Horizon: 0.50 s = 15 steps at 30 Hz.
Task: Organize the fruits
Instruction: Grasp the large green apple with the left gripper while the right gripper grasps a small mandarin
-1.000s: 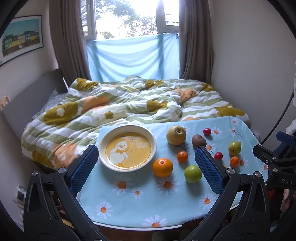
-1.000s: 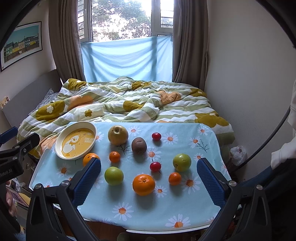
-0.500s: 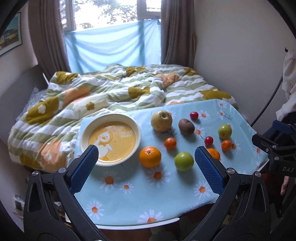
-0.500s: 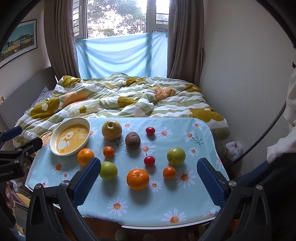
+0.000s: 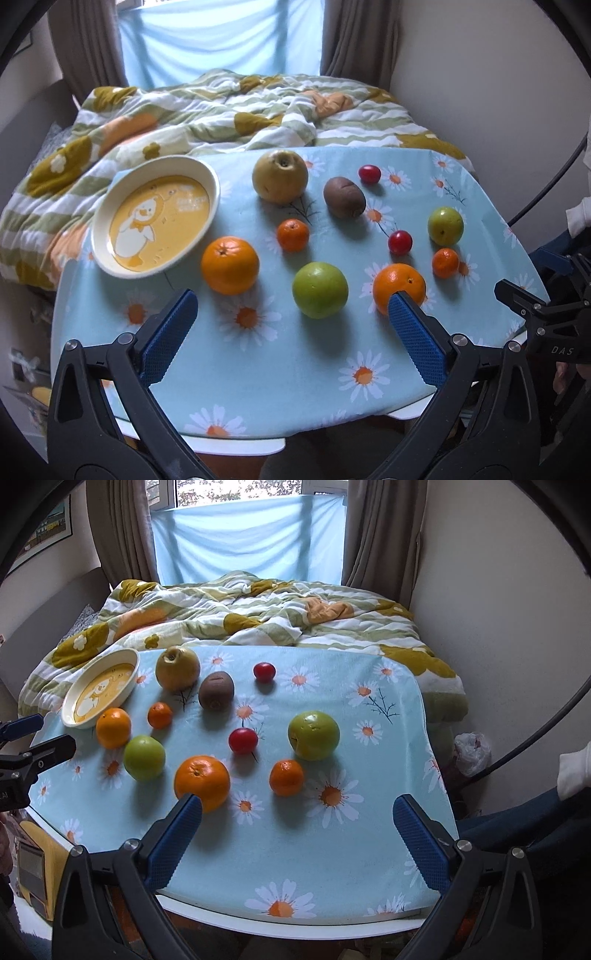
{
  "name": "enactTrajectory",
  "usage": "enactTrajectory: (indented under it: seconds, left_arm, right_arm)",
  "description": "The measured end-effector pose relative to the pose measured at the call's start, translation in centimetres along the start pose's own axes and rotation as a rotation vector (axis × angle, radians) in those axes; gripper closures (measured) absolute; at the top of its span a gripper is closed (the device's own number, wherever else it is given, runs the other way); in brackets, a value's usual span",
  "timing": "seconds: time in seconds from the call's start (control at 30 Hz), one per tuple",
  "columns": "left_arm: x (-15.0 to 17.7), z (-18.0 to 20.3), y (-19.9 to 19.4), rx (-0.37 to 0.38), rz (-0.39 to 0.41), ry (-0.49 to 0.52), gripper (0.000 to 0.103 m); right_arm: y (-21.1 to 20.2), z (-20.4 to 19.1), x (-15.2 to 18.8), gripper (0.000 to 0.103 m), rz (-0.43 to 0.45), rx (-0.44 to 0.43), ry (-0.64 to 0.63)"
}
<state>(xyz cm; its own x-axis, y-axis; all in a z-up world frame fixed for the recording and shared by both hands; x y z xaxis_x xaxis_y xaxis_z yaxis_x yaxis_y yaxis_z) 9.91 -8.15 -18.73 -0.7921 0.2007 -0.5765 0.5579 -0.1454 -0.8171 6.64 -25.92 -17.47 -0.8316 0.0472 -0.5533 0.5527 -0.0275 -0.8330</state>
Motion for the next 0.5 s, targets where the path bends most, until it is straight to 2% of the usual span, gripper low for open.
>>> enactTrajectory:
  seconds: [0.13,0.23,0.3,0.43,0.5]
  left_arm:
    - [0.7,1.5,2.6,-0.013,-0.041,-0.028,0.0]
    - [1.2,2.0,4.7,-0.023,-0.074,-0.059,0.0]
    - [1.6,2.1,5.9,-0.029,-0.095,-0.078,0.009]
    - [1.9,2.0,7.8,-0.025,-0.122,-0.112,0.012]
    - [2.0,2.1,8.4,-0.021,-0.128,-0.115,0.019]
  right_arm:
    - [2.1,1.2,0.6,0.001,-0.04,-0.024,-0.039]
    - [3.8,1.6,1.1,0.01,-0.084,-0.044,-0.068]
    - [4.9,1.7,1.4,0.016,-0.108,-0.061,-0.08]
    - [6.6,1.4,1.6,0.016,-0.135,-0.092,-0.092]
    - [7.1,1.1,1.6,0.016,-0.144,-0.103,-0.097]
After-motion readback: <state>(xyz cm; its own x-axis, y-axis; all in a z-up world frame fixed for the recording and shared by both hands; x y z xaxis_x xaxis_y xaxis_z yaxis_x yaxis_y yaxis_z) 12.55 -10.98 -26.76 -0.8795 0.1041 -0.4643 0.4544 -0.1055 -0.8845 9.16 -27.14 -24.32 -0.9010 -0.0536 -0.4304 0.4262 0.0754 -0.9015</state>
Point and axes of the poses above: each gripper's, at about its wrist camera, not at the fingertips, and y roughly the way its jaws point, z to its right, x to its underside, the point moved 10 cm from there along y, roughly the way its jaws point, and after that the axes turned 5 degrees about y, right-handed, at the moved point
